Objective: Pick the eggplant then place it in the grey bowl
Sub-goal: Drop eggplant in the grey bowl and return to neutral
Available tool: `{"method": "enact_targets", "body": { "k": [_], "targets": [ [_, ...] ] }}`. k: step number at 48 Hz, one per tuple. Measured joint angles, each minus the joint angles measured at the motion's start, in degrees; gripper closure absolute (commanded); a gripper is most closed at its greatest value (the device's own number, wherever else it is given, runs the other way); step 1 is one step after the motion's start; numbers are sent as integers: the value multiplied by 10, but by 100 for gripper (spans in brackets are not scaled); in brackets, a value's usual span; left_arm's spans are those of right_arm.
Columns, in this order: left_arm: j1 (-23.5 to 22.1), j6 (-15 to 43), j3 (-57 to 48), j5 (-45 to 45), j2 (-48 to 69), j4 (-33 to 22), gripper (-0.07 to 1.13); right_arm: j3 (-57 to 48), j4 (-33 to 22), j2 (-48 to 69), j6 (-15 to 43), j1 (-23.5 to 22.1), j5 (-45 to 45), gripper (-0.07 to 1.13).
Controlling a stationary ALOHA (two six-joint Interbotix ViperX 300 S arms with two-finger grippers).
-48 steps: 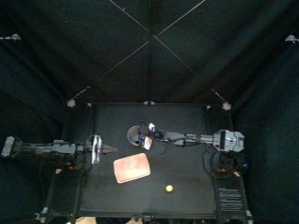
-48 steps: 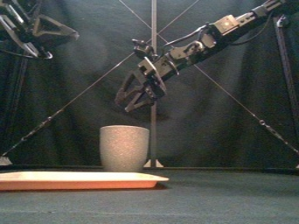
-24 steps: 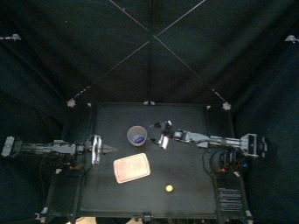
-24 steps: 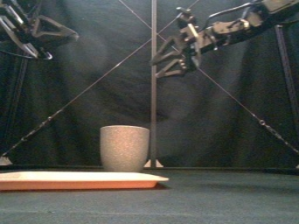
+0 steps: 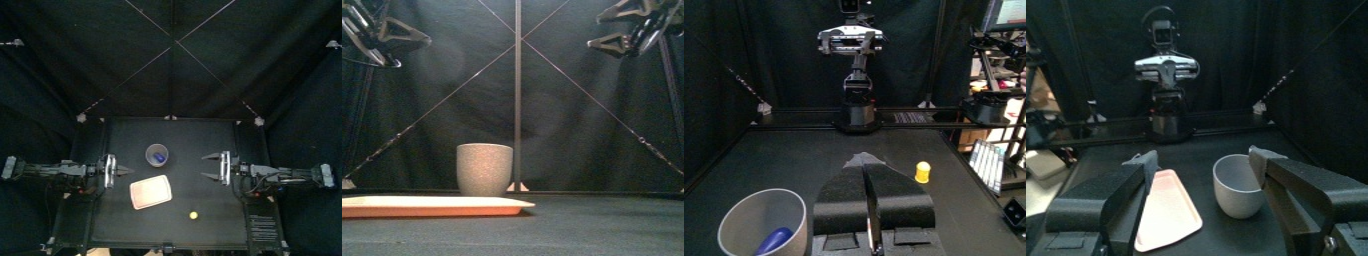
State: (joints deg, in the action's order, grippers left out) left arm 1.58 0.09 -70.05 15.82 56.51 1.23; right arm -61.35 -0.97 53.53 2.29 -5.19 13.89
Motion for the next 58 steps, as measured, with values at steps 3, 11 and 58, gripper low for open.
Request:
{"method": "enact_targets", "body": {
  "k": [3,11,58],
  "targets": [
    [0,0,0,0,0,0,108,-16,4,31,-4,11,-5,1],
    [0,0,0,0,1,0,108,-34,6,85,-2,31,-33,1],
    [2,0,-4,0,1,-1,108,-43,2,93,-4,30,-68,1]
  ]
}}
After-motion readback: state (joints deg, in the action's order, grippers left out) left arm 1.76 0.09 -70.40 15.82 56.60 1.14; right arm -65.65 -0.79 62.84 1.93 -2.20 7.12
